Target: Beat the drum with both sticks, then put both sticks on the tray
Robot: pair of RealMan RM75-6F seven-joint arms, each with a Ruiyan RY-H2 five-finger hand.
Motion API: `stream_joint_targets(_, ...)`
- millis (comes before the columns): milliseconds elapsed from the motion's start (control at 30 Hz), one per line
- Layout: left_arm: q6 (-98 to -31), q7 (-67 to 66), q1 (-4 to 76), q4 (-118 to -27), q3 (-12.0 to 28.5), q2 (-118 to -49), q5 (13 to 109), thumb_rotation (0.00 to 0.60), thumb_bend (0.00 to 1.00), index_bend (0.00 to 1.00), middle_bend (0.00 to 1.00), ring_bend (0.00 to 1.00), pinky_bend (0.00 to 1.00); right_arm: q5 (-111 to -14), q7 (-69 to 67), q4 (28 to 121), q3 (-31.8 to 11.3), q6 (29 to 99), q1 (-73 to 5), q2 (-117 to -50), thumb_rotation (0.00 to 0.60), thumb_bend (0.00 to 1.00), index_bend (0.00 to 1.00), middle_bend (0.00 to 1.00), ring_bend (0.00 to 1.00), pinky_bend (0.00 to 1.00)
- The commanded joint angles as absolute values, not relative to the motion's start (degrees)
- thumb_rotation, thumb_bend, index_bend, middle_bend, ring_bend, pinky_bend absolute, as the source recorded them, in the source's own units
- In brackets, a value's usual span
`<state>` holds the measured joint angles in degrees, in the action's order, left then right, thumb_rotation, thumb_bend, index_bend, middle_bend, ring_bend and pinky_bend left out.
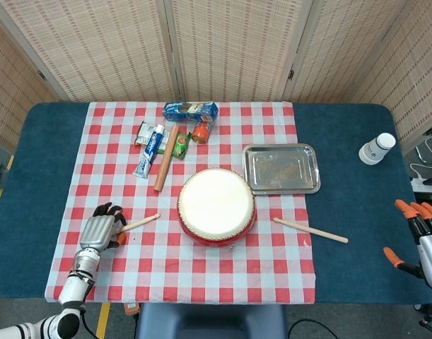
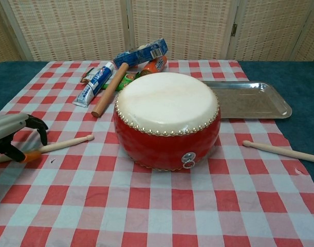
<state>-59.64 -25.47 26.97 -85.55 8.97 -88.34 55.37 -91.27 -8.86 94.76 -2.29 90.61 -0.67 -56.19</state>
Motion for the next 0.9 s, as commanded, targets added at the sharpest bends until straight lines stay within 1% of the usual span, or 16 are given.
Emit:
stream_joint_targets(33,-59.7,-25.8,27.3,-85.3,8.9,-88.7,54.8,0.600,0.39,0.44,0.13,0.00,0.06,-91.2,-8.9,94.7,-2.2,90.7,-0.6,-56.1,0.600,0.16,0.00,0.14,0.00,0.09)
stream_joint_targets(233,-59.8,-26.4,27.7,-85.0,8.7,-89.0,54.1,0.600,0.39,0.45,0.13,0.00,0.06,-91.1,-9.1,94.8,-2.3,90.9,-0.4,-56.0,0.600,0.16,0.00,0.14,0.00,0.09)
stream_joint_targets(467,-59.7,-27.2,28.3,-85.1,7.9,-89.2,53.5,0.600,0.40,0.54,0.15,0.00,0.06,-90.9,-9.5,94.7,-2.3,91.0,-0.2,-56.1,0.600,0.16,0.00,0.14,0.00,0.09)
stream_joint_targets(600,-60.9,-24.9,27.7,-86.0,8.2,-88.7,54.4,0.600,0.42,0.59,0.18,0.01,0.06,-91.0,-9.7,94.8,-2.4,91.5,0.0,-55.9,0.600,0.16,0.00,0.14,0.00,0.09)
stream_joint_targets(733,-64.9,-18.4,25.2,-88.0,8.2,-87.1,59.2,0.600,0.42,0.61,0.21,0.03,0.06,-91.1,-9.7,94.9,-2.4,91.8,0.1,-55.8,0.600,0.16,0.00,0.14,0.00,0.09)
stream_joint_targets(800,-66.5,-12.3,23.5,-89.1,8.3,-85.5,62.2,0.600,0.42,0.60,0.22,0.04,0.06,-91.1,-9.6,94.9,-2.4,91.7,0.1,-55.7,0.600,0.16,0.00,0.14,0.00,0.09)
stream_joint_targets(900,-68.2,0.7,20.8,-89.8,9.0,-83.4,66.7,0.600,0.42,0.60,0.24,0.06,0.07,-91.2,-9.4,95.0,-2.4,91.6,0.0,-55.8,0.600,0.16,0.00,0.14,0.00,0.09)
